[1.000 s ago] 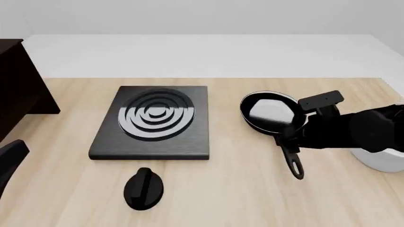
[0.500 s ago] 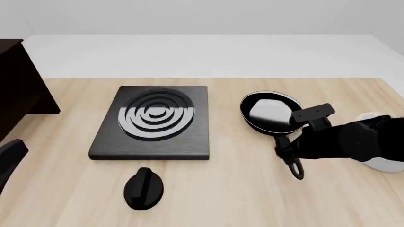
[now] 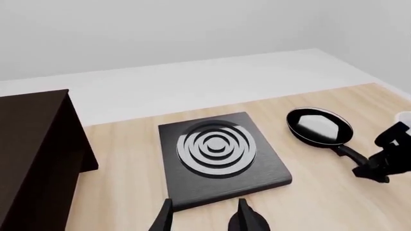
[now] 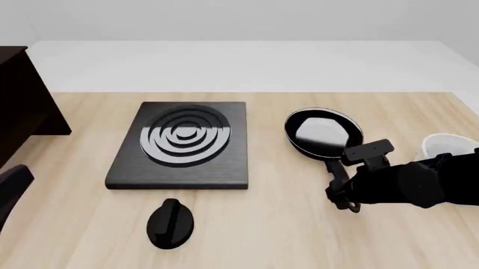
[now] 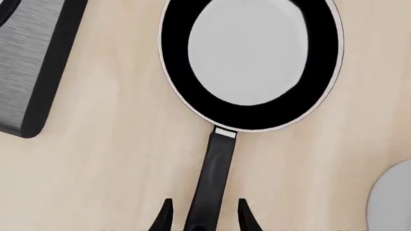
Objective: Put the frying pan on the cabinet shelf.
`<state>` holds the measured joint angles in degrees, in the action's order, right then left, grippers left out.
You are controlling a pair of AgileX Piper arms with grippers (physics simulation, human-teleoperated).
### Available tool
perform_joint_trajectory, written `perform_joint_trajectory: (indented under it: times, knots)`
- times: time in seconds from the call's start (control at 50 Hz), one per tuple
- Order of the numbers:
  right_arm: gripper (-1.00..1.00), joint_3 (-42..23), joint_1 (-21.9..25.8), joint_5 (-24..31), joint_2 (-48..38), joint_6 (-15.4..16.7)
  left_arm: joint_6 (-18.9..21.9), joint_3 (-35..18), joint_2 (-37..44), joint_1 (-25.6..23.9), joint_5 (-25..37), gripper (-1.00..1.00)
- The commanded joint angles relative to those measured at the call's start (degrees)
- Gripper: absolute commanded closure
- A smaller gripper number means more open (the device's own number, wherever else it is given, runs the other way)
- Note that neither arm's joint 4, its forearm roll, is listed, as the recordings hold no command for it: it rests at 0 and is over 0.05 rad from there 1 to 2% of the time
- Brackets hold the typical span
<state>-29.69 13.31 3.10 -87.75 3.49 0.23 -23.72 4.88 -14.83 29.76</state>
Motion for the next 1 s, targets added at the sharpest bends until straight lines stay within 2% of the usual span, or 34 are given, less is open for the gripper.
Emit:
perform_joint_trajectory:
  times: [0.02, 0.18, 0.2, 0.36, 0.42, 0.48, 0.62, 0.64, 0.66, 0.72, 0.76, 0.94, 0.98, 1.0]
  knots:
    - [-1.00, 1.7, 0.4, -2.0, -1.2, -1.0, 0.1, 0.4, 0.0, -0.1, -0.2, -1.00]
    - [-1.00, 0.9, -1.1, -1.0, 0.6, -0.1, 0.1, 0.5, 0.1, -0.2, -0.4, -1.00]
    - [1.00, 0.9, -1.4, -0.8, 0.8, 0.3, 0.1, 0.5, 0.2, -0.2, -0.3, -1.00]
    - [1.00, 0.6, -3.8, -1.0, 3.4, 1.3, 0.2, 0.7, 0.0, 0.1, -0.5, -1.00]
    - [1.00, 1.1, -5.5, -2.0, 4.2, 5.2, 0.2, 1.2, -0.1, 0.0, -0.8, -1.00]
    - [1.00, 1.3, -5.2, -1.8, 5.5, 4.5, 0.3, 0.7, 0.1, 0.0, -0.5, -1.00]
    - [1.00, 0.9, -5.9, -1.8, 10.1, 6.7, 0.4, 1.1, 0.0, -0.2, -0.6, -1.00]
    - [1.00, 0.9, -6.1, -1.9, 10.5, 7.7, 0.5, 1.2, 0.0, -0.2, -0.7, -1.00]
    - [1.00, 1.1, -7.5, -2.3, 11.3, 11.1, 0.5, 1.0, 0.1, -0.2, -0.6, -1.00]
    - [1.00, 0.0, -7.3, -1.4, 12.5, 9.3, 0.5, 0.7, 0.2, -0.2, -0.5, -1.00]
    - [1.00, -0.5, -7.8, -1.4, 13.2, 10.5, 0.6, 0.7, 0.1, -0.3, -0.5, -1.00]
    - [1.00, -3.8, -7.0, 1.6, 16.1, 9.7, 0.5, 0.9, 0.1, -0.3, -0.4, -1.00]
    - [1.00, -4.9, -6.8, 2.0, 16.3, 9.7, 2.9, 1.7, -0.1, -0.9, -0.8, -1.00]
    - [1.00, -5.5, -6.6, 2.4, 16.4, 9.6, 2.0, 1.7, -0.1, -0.8, -0.9, -1.00]
